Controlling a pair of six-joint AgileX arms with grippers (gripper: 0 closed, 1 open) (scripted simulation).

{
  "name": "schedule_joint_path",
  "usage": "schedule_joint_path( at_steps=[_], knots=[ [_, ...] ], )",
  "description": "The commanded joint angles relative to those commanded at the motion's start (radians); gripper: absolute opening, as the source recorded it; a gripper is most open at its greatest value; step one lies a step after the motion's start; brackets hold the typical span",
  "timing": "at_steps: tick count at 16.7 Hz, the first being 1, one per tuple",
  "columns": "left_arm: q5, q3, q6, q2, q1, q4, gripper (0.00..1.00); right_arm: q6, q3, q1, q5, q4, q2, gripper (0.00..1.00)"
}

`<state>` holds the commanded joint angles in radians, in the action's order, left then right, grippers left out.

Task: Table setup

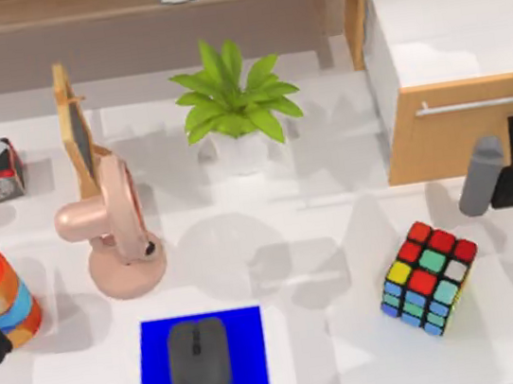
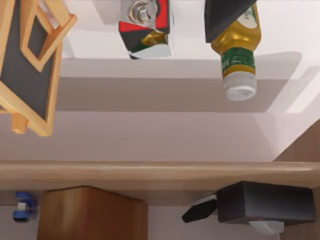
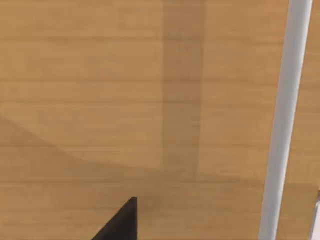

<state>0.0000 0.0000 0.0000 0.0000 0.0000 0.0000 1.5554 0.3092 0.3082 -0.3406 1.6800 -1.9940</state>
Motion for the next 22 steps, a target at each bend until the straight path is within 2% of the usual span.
schedule_joint_path(
  at_steps=[9,19,22],
  knots=[
    [0.000,0.000,0.000,0.000,0.000,0.000,1.00,0.000,0.000,0.000,0.000,0.000,0.000,0.02],
    [0.000,0.000,0.000,0.000,0.000,0.000,1.00,-0.003,0.002,0.000,0.000,-0.005,-0.004,0.00],
    [0.000,0.000,0.000,0.000,0.000,0.000,1.00,-0.001,0.072,-0.019,0.020,-0.054,-0.027,0.00]
  ],
)
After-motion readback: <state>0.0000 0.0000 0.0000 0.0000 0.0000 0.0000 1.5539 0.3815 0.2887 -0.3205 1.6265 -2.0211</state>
